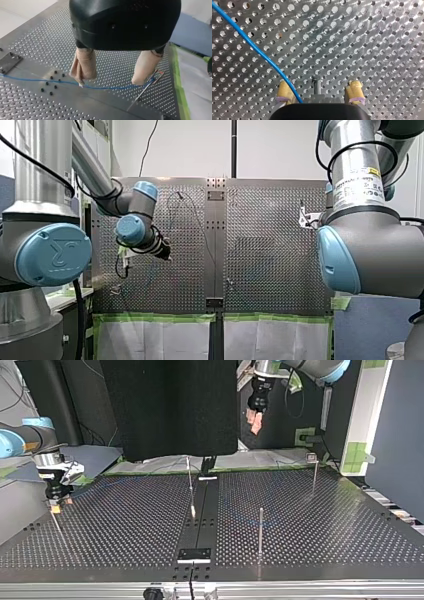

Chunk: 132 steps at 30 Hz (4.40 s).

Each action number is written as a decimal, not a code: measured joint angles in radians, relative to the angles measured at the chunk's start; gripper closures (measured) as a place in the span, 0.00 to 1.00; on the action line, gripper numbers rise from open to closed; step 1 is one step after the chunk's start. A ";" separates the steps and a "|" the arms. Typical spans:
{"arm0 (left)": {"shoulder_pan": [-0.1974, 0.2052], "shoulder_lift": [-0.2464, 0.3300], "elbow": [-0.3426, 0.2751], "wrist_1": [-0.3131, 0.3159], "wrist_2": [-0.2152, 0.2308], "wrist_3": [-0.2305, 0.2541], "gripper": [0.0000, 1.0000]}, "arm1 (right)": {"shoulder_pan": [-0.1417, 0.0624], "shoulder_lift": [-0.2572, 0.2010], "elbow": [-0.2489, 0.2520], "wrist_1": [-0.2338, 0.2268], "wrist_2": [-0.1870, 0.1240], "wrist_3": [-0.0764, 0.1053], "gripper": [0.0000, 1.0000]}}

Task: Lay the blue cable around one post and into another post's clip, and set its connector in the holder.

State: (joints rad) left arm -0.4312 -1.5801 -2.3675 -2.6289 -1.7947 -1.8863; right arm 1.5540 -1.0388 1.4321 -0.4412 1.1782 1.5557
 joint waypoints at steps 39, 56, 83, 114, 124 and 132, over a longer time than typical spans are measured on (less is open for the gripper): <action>0.023 -0.089 -0.071 0.407 -0.001 0.047 0.00 | 0.005 0.000 0.000 -0.001 0.000 0.000 0.01; 0.026 -0.089 -0.071 0.579 -0.001 0.051 0.00 | 0.010 -0.002 -0.001 -0.002 0.000 0.000 0.01; 0.055 -0.090 -0.057 0.684 0.001 0.102 0.00 | 0.016 -0.001 -0.007 0.005 0.005 -0.001 0.01; 0.076 -0.091 -0.018 0.564 -0.001 0.149 0.00 | 0.020 -0.001 -0.008 0.005 0.008 -0.001 0.01; 0.076 -0.091 -0.019 0.466 -0.001 0.149 0.00 | 0.021 -0.001 -0.008 0.005 0.008 -0.002 0.01; 0.076 -0.091 -0.019 0.444 -0.001 0.148 0.00 | 0.021 -0.001 -0.008 0.005 0.008 -0.002 0.01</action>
State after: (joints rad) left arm -0.3551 -1.6707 -2.3863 -2.1850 -1.7955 -1.7379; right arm 1.5748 -1.0398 1.4237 -0.4358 1.1859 1.5542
